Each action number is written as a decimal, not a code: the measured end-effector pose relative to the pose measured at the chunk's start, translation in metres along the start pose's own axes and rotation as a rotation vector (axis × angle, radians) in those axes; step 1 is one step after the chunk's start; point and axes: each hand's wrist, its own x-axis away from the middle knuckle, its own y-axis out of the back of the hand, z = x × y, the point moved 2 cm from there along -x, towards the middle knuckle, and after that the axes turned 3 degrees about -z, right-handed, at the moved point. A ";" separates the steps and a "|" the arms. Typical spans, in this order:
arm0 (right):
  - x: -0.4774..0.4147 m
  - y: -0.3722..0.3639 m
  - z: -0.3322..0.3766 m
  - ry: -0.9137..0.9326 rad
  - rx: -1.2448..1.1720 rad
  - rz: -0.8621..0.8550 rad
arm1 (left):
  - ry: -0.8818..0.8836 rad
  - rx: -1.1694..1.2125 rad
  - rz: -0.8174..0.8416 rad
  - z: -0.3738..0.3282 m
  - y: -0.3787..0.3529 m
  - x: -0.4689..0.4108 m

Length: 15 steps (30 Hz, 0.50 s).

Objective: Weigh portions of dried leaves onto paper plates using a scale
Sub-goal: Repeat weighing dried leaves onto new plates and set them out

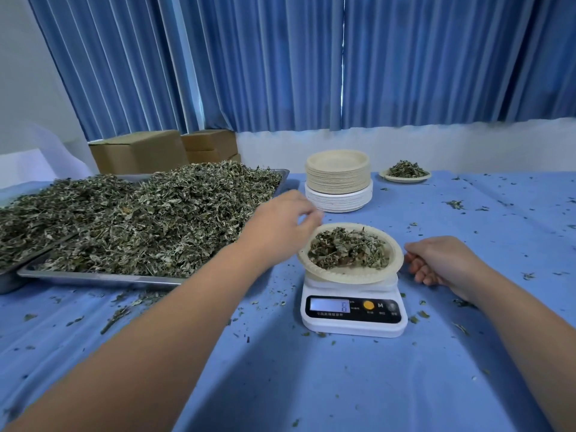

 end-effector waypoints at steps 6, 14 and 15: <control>0.000 0.000 0.000 0.015 0.045 -0.010 | 0.338 -0.353 -0.046 0.070 0.034 0.022; 0.001 -0.001 0.001 0.032 0.079 -0.012 | 0.777 -0.351 0.254 0.136 0.034 0.047; 0.001 -0.001 0.000 0.032 0.079 -0.012 | 0.754 -0.267 0.269 0.138 0.031 0.047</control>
